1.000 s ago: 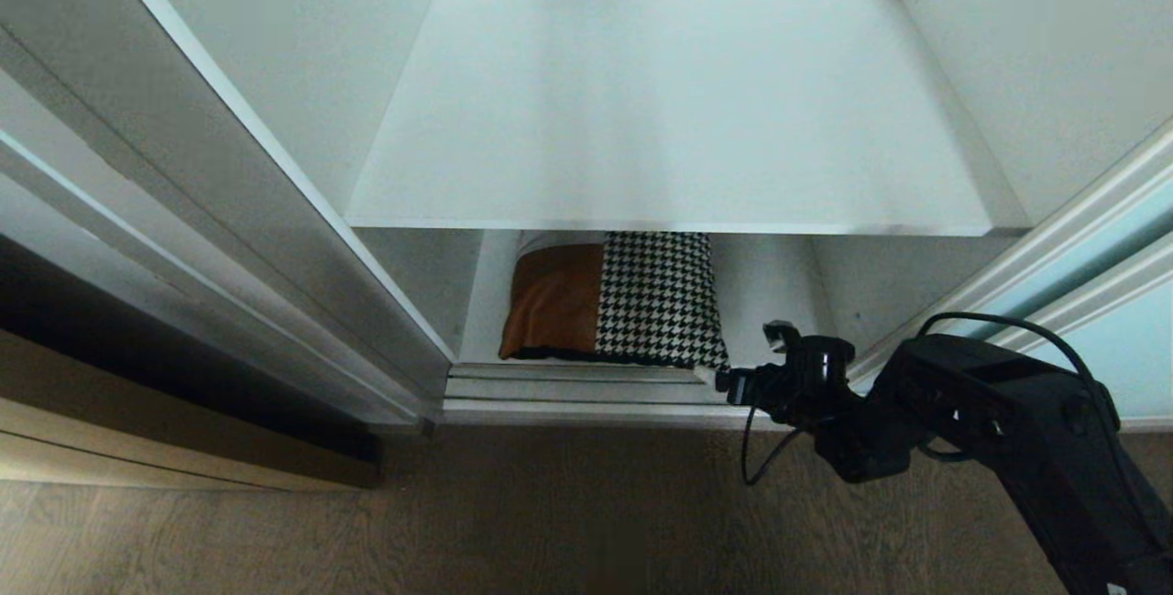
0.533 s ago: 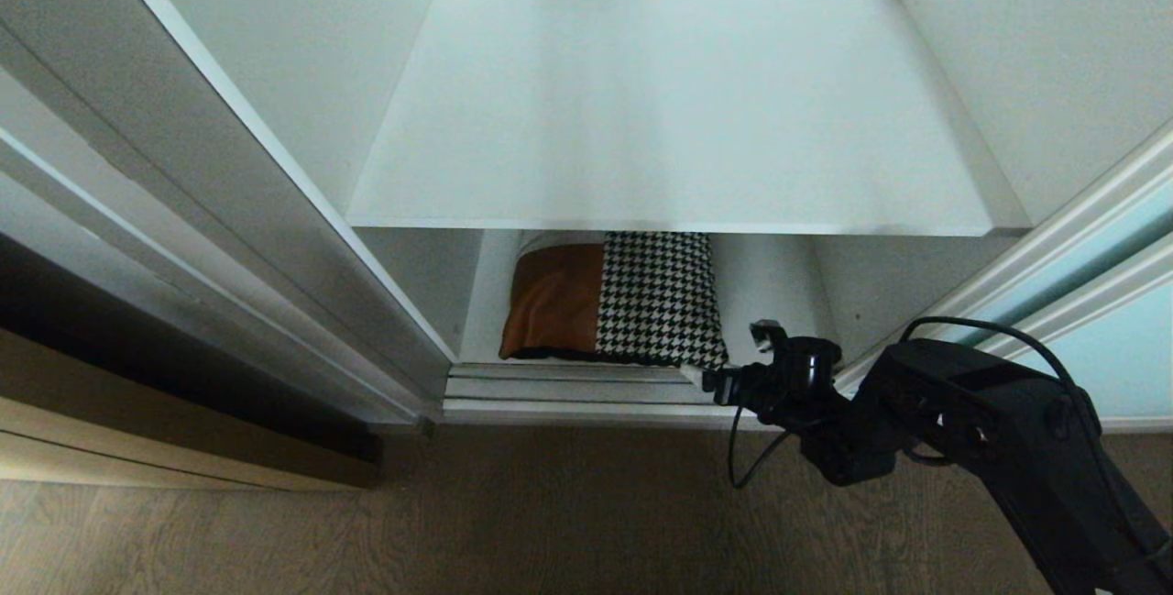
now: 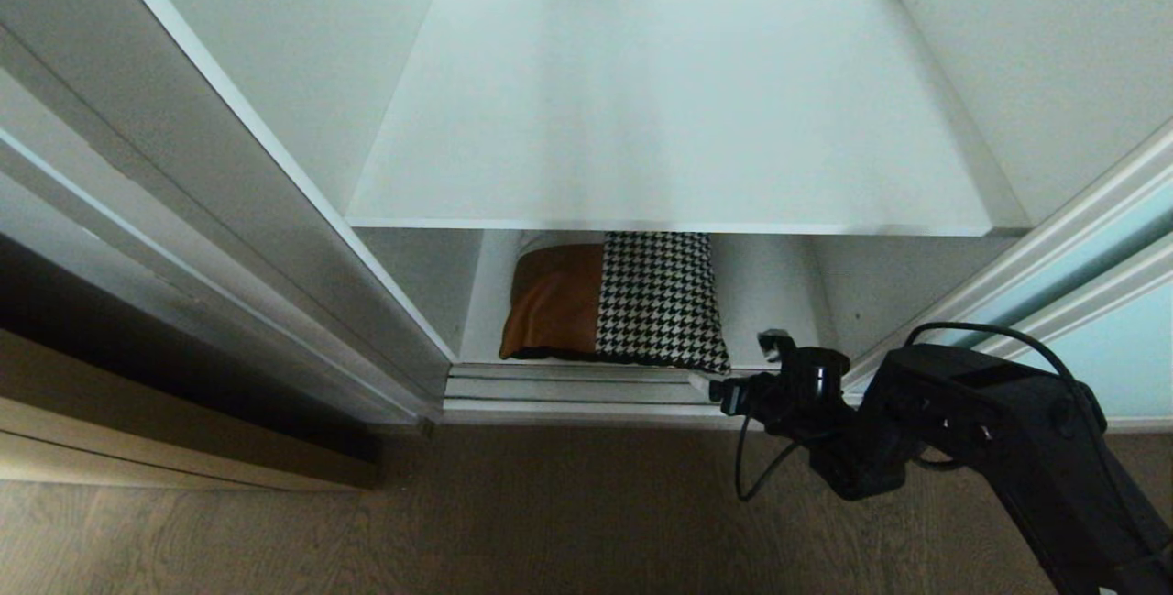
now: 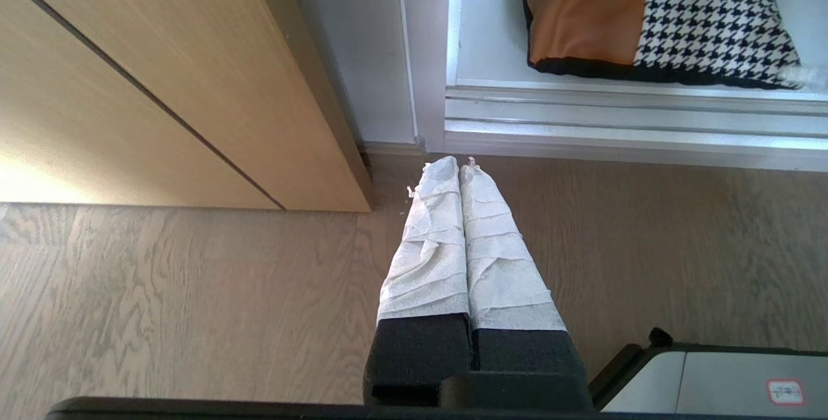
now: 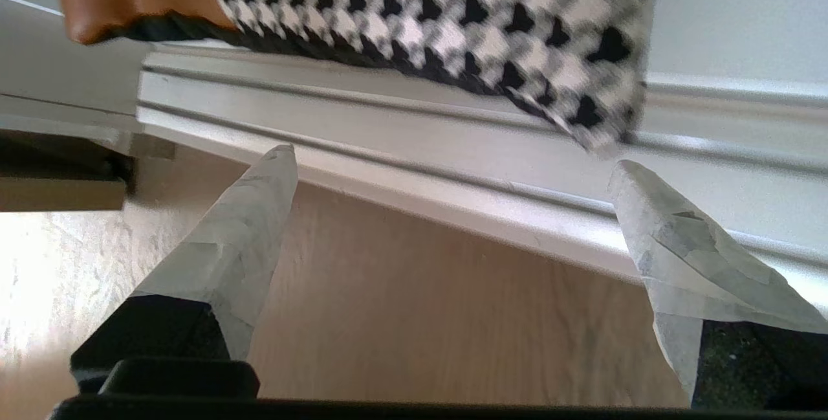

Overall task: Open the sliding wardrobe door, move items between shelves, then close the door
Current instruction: Place the pillow on the higher shelf

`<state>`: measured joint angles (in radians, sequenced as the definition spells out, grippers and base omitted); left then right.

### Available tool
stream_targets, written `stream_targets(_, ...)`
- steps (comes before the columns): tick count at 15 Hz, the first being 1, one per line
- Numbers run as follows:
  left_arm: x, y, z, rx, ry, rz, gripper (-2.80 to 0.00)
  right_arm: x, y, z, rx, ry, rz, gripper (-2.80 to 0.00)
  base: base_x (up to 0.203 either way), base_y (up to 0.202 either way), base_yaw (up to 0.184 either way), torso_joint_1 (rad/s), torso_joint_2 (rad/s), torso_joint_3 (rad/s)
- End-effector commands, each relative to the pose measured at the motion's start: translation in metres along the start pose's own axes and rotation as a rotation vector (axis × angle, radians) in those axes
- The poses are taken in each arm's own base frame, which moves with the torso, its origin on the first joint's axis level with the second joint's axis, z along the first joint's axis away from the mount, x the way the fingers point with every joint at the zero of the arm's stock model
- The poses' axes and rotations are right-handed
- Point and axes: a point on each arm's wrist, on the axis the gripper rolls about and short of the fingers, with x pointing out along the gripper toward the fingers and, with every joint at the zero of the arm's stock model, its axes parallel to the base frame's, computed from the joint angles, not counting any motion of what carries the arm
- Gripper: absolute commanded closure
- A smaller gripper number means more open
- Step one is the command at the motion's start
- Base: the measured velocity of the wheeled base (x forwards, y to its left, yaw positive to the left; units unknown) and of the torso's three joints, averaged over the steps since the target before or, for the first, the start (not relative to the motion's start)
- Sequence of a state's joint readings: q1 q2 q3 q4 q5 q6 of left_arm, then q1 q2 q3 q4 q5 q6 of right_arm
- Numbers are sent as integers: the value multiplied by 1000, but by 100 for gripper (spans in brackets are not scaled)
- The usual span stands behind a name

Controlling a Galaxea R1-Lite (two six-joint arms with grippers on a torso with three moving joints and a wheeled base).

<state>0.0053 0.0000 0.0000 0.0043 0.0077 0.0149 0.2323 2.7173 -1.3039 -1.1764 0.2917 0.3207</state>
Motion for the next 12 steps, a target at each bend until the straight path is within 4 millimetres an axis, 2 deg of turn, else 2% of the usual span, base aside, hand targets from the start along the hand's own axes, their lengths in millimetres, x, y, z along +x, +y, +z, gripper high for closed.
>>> stream_targets(1, 0, 0, 0, 0, 3, 1, 0, -7, 0, 2, 4, 2, -14, -280, 0, 0, 0, 0, 0, 0)
stream_targets(3, 0, 0, 0, 0, 3, 1, 0, -5, -2, 2, -1, -22, -73, -280, 0, 0, 0, 0, 0, 0)
stream_targets(10, 0, 0, 0, 0, 3, 1, 0, 2, 7, 1, -11, -25, -53, -280, 0, 0, 0, 0, 0, 0)
stream_targets(12, 0, 0, 0, 0, 3, 1, 0, 8, 6, 9, -13, -38, -55, -280, 0, 0, 0, 0, 0, 0)
